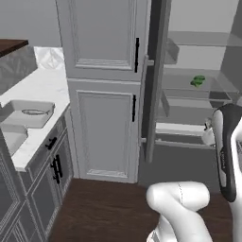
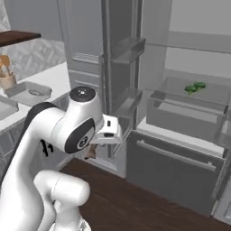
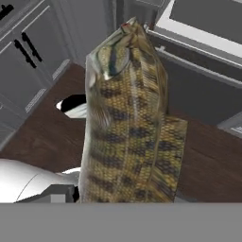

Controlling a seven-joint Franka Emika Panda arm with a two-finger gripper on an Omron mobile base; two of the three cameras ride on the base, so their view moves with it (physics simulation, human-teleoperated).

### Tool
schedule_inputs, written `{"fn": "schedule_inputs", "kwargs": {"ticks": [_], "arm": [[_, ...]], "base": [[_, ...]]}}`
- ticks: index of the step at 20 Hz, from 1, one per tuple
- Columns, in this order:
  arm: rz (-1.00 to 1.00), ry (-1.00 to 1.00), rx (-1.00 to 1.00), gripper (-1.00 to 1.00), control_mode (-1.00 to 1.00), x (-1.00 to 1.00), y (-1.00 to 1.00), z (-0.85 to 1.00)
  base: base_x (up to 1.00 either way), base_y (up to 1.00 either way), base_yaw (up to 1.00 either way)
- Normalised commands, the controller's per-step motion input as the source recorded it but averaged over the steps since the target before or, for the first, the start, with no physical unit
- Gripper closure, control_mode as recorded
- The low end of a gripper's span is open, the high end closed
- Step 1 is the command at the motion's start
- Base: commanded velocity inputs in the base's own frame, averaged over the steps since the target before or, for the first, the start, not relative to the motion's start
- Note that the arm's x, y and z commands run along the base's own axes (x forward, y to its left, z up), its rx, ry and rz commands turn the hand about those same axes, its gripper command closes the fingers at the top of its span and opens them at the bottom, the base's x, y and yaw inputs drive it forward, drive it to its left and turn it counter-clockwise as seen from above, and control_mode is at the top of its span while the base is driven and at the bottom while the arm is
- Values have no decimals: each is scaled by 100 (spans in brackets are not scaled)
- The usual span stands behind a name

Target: Place one broccoli and one fish in each tupperware on the nearby counter, to pack two identical lunches.

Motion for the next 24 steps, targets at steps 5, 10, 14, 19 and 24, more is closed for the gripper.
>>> {"fn": "schedule_inputs", "kwargs": {"ticks": [5, 10, 14, 19, 24], "arm": [[0, 0, 0, 100, 100, 0, 0, 0], [0, 0, 0, 100, 100, 0, 0, 0], [0, 0, 0, 100, 100, 0, 0, 0], [0, 0, 0, 100, 100, 0, 0, 0], [0, 0, 0, 100, 100, 0, 0, 0]], "base": [[-1, 47, 81], [0, 61, 79], [43, 37, 55], [97, 0, 48], [61, -22, 35]]}}
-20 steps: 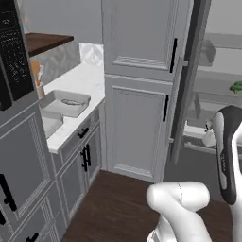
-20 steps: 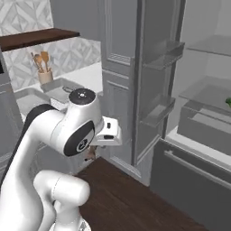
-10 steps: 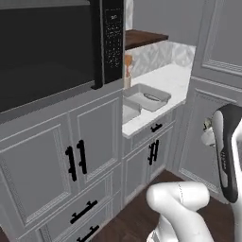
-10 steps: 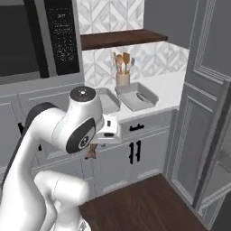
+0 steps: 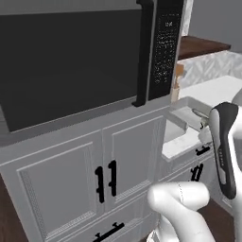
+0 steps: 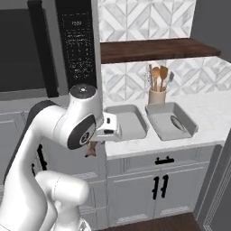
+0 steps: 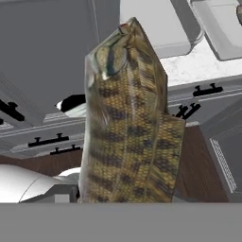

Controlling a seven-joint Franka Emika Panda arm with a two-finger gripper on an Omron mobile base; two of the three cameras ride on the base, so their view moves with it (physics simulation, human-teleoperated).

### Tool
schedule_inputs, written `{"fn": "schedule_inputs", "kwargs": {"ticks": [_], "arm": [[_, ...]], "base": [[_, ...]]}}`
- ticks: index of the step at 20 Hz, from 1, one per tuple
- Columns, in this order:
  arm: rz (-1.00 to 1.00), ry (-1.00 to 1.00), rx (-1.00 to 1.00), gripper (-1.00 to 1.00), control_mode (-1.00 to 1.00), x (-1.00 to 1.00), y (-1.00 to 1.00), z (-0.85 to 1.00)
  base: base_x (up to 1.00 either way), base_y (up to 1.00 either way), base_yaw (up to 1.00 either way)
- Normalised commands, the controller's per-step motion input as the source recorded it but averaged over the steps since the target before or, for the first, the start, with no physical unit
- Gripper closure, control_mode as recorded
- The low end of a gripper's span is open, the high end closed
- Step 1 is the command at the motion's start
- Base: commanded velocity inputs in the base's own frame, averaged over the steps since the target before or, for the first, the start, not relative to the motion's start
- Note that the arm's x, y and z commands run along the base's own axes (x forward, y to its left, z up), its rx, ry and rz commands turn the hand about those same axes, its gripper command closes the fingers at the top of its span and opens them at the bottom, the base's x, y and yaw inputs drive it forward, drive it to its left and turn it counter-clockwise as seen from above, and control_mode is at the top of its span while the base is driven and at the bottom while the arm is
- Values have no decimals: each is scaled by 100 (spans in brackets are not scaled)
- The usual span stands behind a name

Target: Place one broccoli and one fish in each tupperware on the nearby counter, to pack two identical lunches.

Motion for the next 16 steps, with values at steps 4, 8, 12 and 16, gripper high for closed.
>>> {"fn": "schedule_inputs", "kwargs": {"ticks": [4, 8, 12, 16], "arm": [[0, 0, 0, 100, 100, 0, 0, 0], [0, 0, 0, 100, 100, 0, 0, 0], [0, 0, 0, 100, 100, 0, 0, 0], [0, 0, 0, 100, 100, 0, 0, 0]], "base": [[21, -53, 33], [53, -29, 33], [51, -39, 32], [53, -34, 29]]}}
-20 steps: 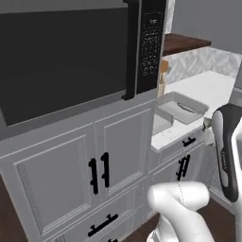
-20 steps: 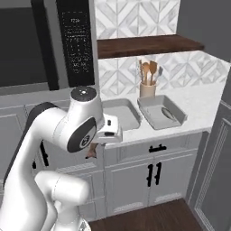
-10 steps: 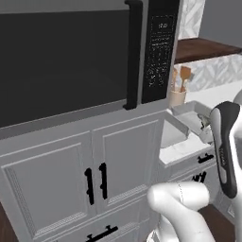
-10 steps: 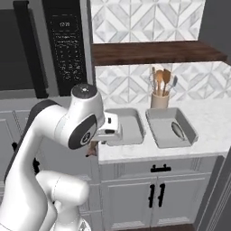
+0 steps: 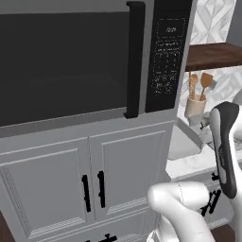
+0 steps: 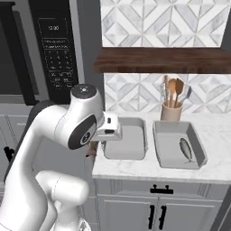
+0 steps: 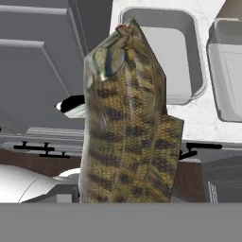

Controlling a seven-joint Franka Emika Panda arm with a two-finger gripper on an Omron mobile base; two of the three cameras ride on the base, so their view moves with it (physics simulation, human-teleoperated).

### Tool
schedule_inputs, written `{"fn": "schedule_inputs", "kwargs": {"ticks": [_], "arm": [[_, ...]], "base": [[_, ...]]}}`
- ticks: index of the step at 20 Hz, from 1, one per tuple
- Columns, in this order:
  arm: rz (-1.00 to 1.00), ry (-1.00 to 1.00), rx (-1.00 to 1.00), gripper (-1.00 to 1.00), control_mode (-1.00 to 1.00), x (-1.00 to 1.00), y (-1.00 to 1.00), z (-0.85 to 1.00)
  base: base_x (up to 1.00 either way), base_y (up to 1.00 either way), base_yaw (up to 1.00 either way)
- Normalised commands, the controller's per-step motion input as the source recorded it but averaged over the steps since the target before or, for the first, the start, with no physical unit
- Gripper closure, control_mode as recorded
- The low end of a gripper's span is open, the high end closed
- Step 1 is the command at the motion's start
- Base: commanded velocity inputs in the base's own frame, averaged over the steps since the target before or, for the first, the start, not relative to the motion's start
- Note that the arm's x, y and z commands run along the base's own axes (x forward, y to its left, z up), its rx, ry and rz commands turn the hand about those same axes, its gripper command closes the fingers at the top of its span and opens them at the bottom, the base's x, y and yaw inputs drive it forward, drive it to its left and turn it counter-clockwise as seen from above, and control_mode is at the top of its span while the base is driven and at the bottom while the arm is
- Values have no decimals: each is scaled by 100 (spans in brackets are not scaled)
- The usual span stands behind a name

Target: Place one broccoli and one fish in each tupperware on the nearby counter, to pack two identical lunches.

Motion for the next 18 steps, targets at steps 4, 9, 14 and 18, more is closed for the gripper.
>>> {"fn": "schedule_inputs", "kwargs": {"ticks": [4, 9, 14, 18], "arm": [[0, 0, 0, 100, 100, 0, 0, 0], [0, 0, 0, 100, 100, 0, 0, 0], [20, 16, 9, 100, -100, 75, -73, -12], [6, 15, 1, 100, -100, 100, -31, -56]], "base": [[60, -47, 33], [50, -53, 31], [0, 0, 0], [0, 0, 0]]}}
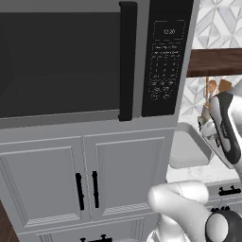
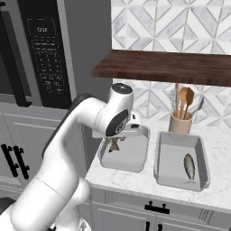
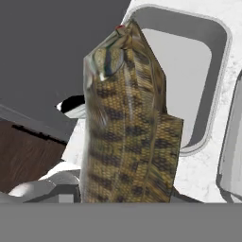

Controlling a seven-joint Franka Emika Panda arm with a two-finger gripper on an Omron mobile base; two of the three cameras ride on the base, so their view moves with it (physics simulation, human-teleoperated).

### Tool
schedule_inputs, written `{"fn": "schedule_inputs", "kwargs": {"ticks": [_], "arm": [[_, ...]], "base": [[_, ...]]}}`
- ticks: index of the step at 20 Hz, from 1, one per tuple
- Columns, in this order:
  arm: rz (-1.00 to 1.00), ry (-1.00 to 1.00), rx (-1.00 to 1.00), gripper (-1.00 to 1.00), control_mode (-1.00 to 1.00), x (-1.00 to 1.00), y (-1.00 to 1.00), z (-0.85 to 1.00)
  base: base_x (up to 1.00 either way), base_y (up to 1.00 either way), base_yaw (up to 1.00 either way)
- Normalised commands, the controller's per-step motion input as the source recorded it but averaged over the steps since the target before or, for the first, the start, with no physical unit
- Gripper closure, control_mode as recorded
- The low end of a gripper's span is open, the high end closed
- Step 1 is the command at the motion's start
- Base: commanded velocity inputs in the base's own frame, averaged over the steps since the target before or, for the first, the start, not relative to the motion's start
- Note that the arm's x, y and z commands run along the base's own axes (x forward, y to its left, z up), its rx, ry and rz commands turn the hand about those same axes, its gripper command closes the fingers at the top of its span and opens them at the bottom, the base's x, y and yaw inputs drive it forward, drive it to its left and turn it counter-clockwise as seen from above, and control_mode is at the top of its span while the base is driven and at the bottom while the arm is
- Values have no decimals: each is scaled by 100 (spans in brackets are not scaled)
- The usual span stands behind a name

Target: Place one broccoli and one fish in each tupperware on the nearby counter, to pack two identical lunches.

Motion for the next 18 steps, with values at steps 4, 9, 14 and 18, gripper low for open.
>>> {"fn": "schedule_inputs", "kwargs": {"ticks": [4, 9, 14, 18], "arm": [[3, 15, 6, 100, -100, 100, -19, -95], [5, 15, 12, 100, -100, 100, -22, -96], [10, 15, 7, 100, -100, 95, -34, -50], [8, 10, 0, 100, -100, 67, -34, -36]], "base": [[0, 0, 0], [0, 0, 0], [0, 0, 0], [0, 0, 0]]}}
